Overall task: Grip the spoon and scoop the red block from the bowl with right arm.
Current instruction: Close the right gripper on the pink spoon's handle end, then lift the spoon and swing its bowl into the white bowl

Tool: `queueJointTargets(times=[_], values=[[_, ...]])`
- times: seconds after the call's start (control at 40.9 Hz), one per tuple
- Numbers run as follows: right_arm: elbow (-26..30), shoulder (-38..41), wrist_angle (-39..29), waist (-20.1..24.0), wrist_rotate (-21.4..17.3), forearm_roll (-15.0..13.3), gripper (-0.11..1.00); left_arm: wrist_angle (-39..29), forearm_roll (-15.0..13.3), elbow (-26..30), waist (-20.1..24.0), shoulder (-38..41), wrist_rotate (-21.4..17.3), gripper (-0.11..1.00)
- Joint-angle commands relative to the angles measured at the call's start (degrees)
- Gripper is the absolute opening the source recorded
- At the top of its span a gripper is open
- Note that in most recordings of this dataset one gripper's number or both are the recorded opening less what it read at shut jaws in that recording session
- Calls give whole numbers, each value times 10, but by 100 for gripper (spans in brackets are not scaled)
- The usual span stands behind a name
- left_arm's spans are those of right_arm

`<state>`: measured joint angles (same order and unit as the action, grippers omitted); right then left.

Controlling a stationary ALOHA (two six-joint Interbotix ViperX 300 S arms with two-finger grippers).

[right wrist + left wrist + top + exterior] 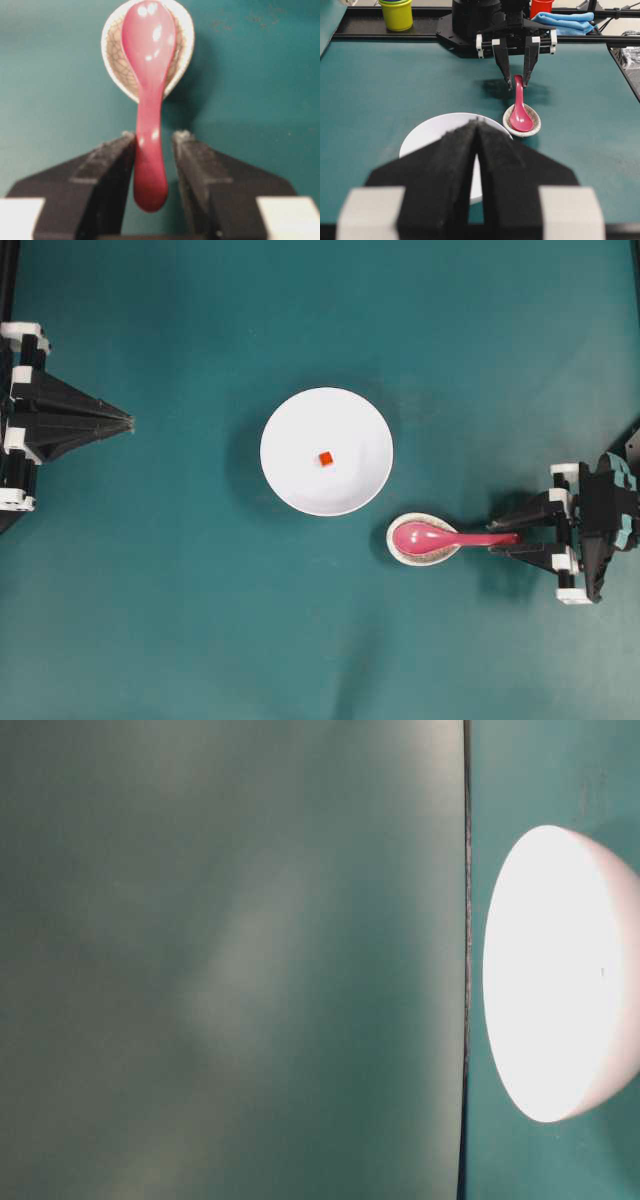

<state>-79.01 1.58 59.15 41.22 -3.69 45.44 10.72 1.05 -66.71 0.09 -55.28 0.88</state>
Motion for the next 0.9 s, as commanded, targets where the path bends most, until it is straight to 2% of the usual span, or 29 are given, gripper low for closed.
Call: queueJointTargets(times=[0.0, 0.171, 0.318, 0.587, 0.758, 0.88], values=[[4, -4, 5, 3, -1, 1, 43, 6, 0, 17, 0, 4, -1, 0], [6, -4, 23, 3, 2, 0, 37, 6, 0, 17, 1, 4, 0, 0], [9, -4, 33, 3, 5, -1, 24, 4, 0, 16, 0, 4, 0, 0], [25, -26, 34, 0, 17, -1, 24, 4, 0, 17, 0, 4, 0, 0], [42, -97, 19, -38, 68, -1, 24, 4, 0, 17, 0, 4, 0, 0], [68, -164, -32, -98, 113, 0, 24, 4, 0, 17, 0, 4, 0, 0]])
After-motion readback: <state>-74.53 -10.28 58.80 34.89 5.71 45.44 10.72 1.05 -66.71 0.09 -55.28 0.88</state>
